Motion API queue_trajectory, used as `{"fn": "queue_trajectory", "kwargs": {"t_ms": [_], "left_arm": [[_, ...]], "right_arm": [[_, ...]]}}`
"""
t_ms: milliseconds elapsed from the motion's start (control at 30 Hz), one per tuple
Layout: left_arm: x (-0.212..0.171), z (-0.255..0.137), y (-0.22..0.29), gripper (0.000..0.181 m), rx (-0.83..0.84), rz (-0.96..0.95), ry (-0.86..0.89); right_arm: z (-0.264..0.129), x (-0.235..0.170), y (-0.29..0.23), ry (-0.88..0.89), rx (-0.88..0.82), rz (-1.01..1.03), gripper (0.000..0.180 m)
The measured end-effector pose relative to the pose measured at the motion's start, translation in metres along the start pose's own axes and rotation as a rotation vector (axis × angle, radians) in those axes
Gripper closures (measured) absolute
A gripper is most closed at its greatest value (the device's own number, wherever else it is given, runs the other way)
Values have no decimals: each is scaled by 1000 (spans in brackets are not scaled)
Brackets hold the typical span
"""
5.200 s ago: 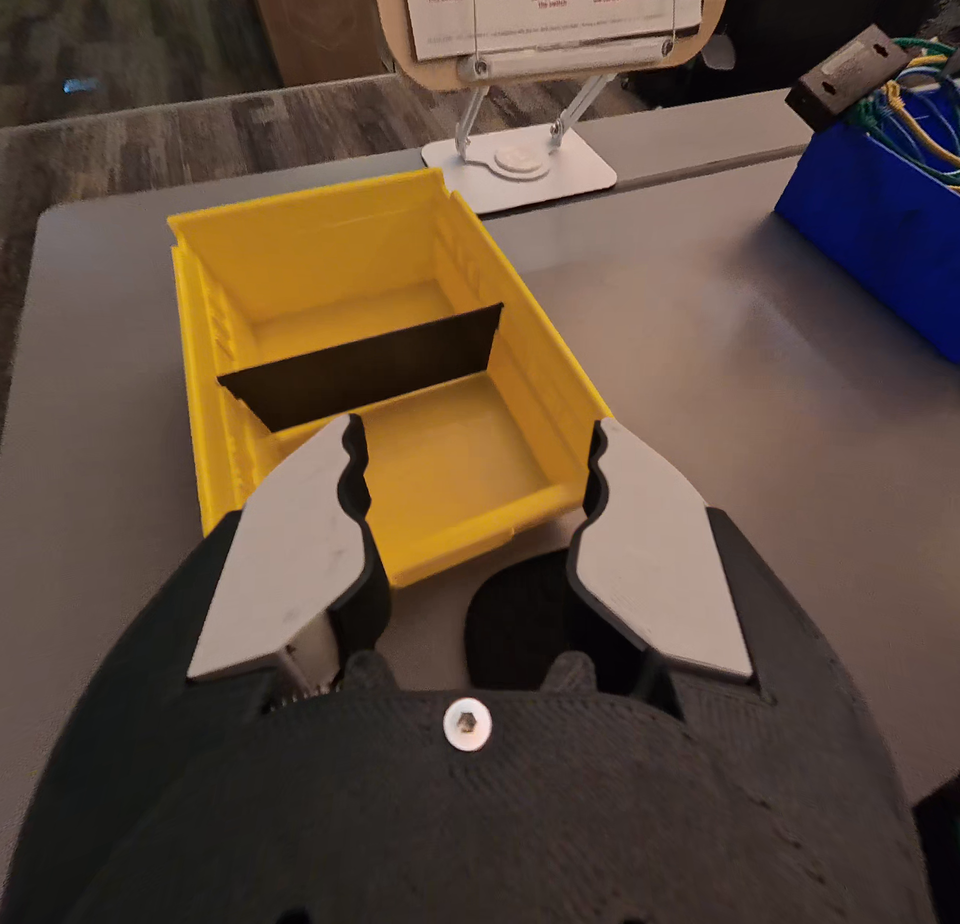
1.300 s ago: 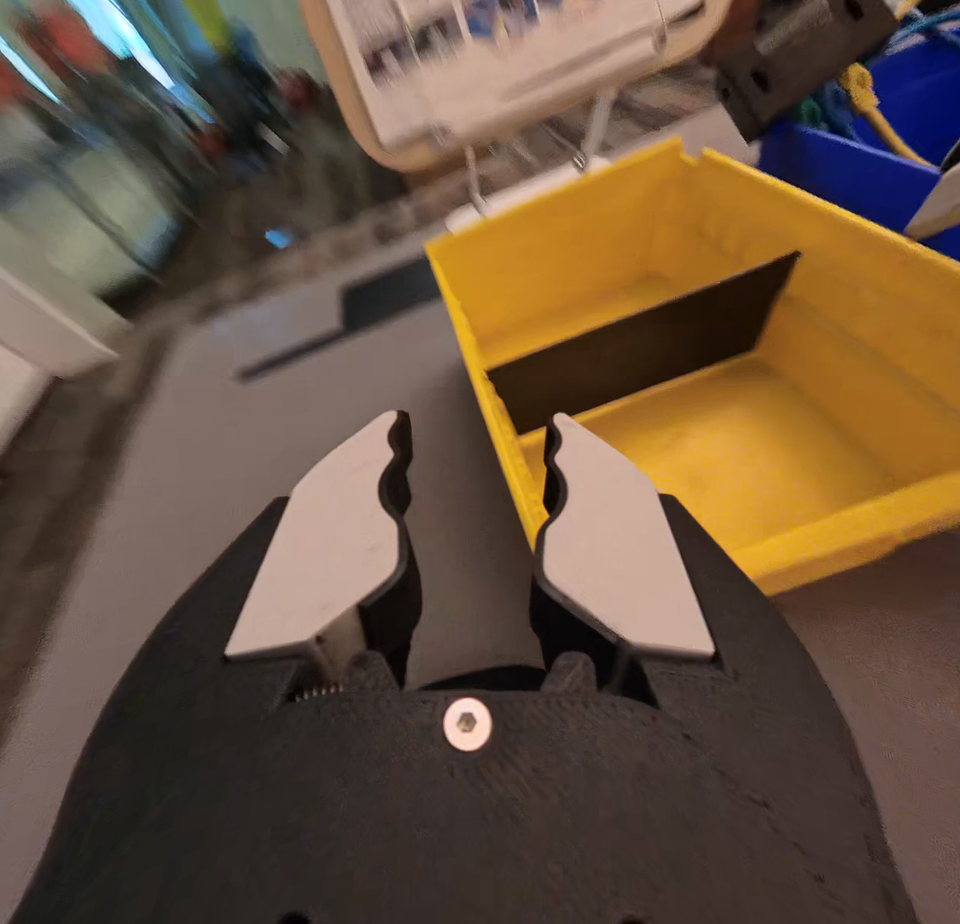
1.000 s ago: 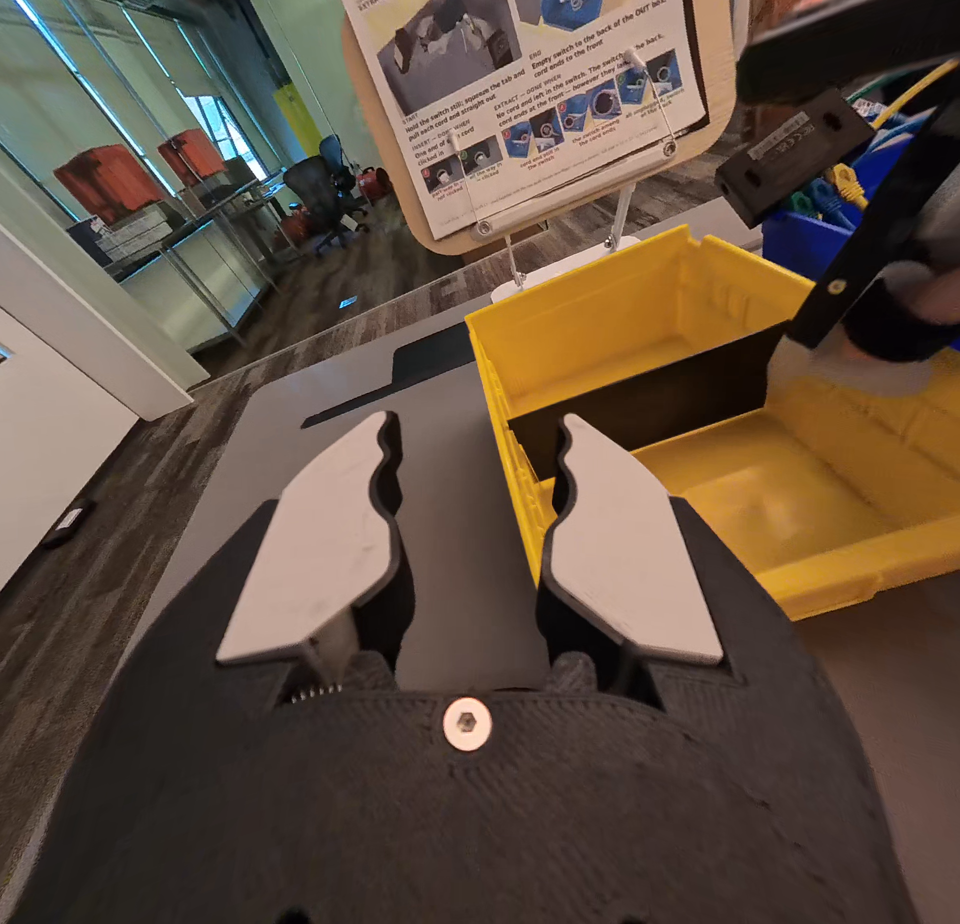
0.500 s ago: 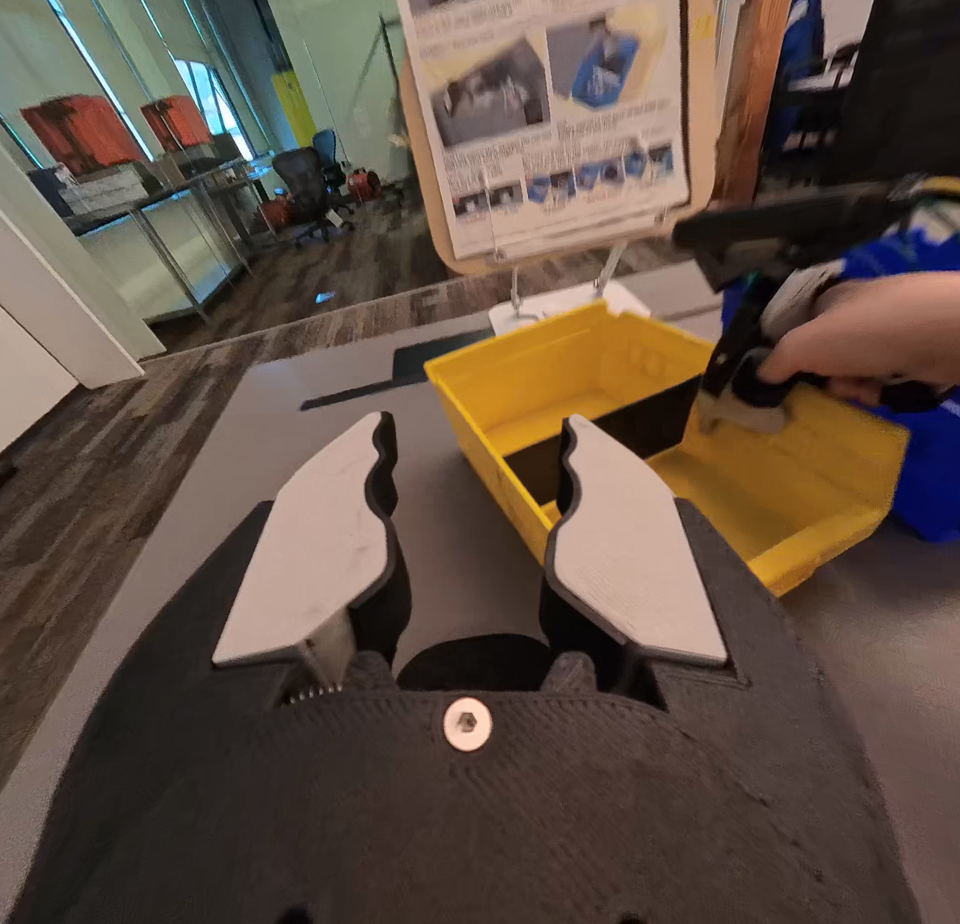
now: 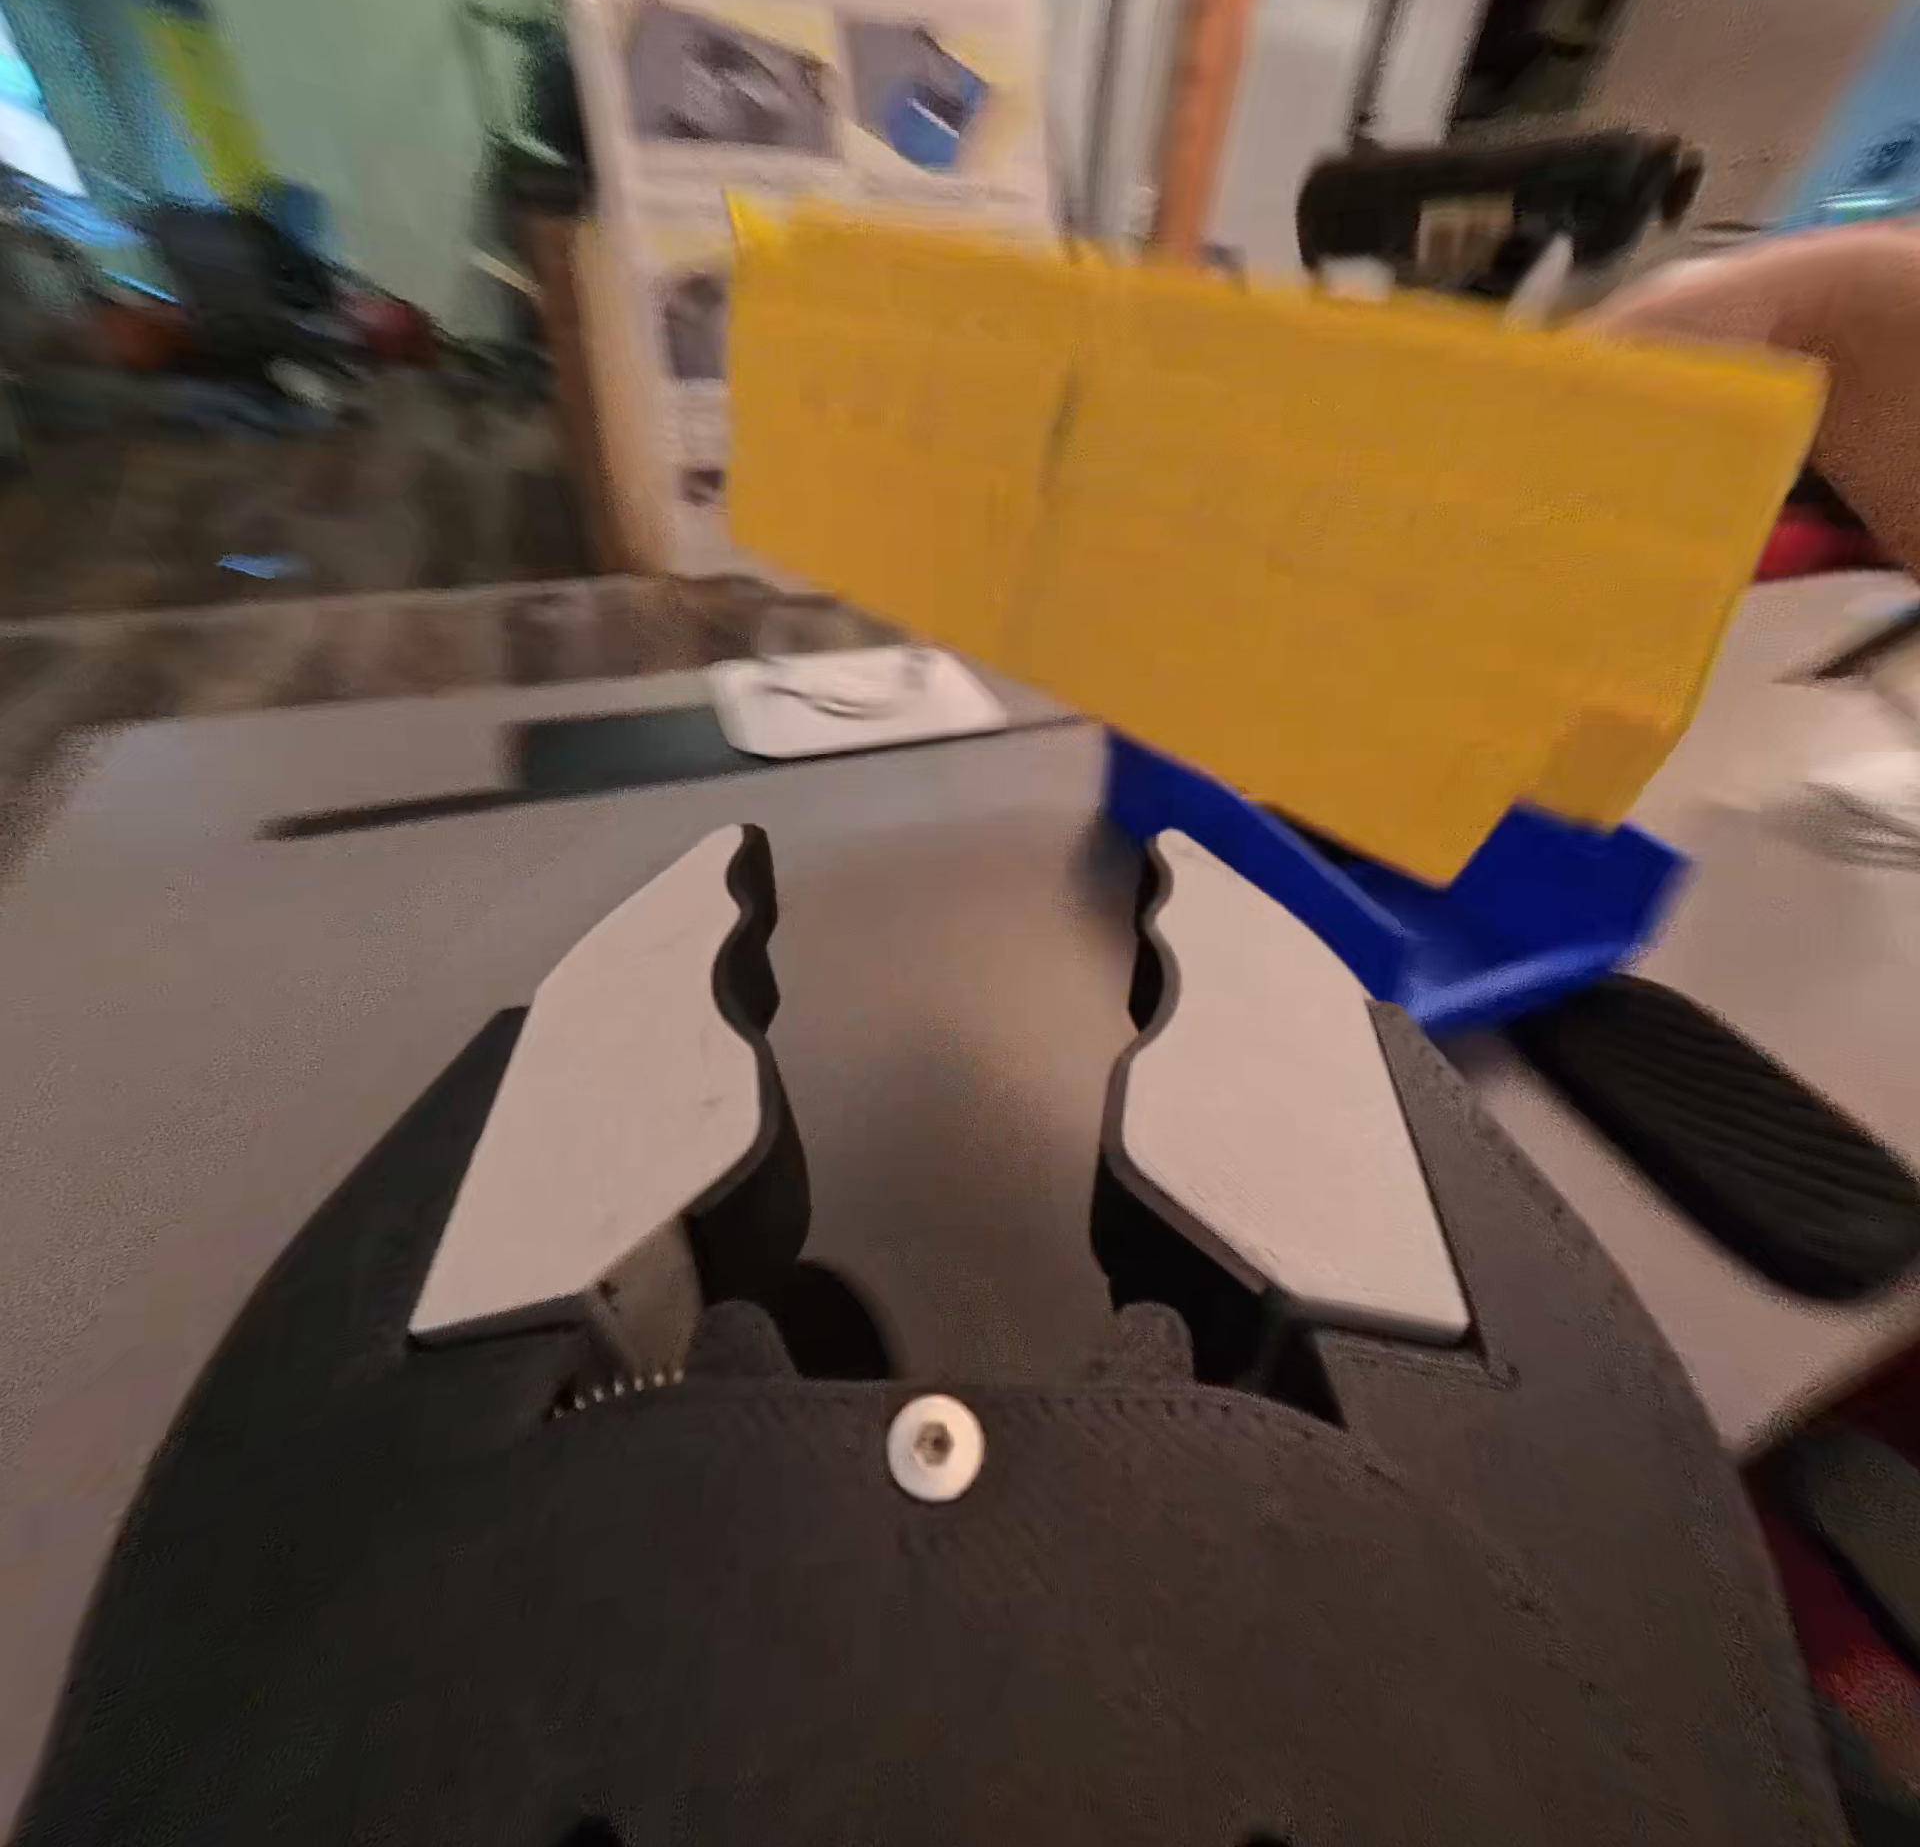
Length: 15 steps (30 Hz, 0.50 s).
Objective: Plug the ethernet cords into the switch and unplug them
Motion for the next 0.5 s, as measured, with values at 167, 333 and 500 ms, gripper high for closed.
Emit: {"fn": "queue_trajectory", "kwargs": {"t_ms": [167,333,500], "left_arm": [[-45,128,58,106,-391,-237,-190],[-85,240,83,100,-373,-303,-432],[-117,298,108,98,-307,-169,-740]], "right_arm": [[-111,-77,79,137,-87,169,174],[-160,-193,174,254,-184,432,173],[-142,-294,256,288,-215,660,171]]}}
Point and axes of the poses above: each gripper's, where its closed fingertips meet, z out along the fingers, x out of its top, y = z × x across the jaws, the point moved 6 cm from there along -z, back along the fingers, and after that the axes turned 5 degrees about -x, right-handed, at the moved point
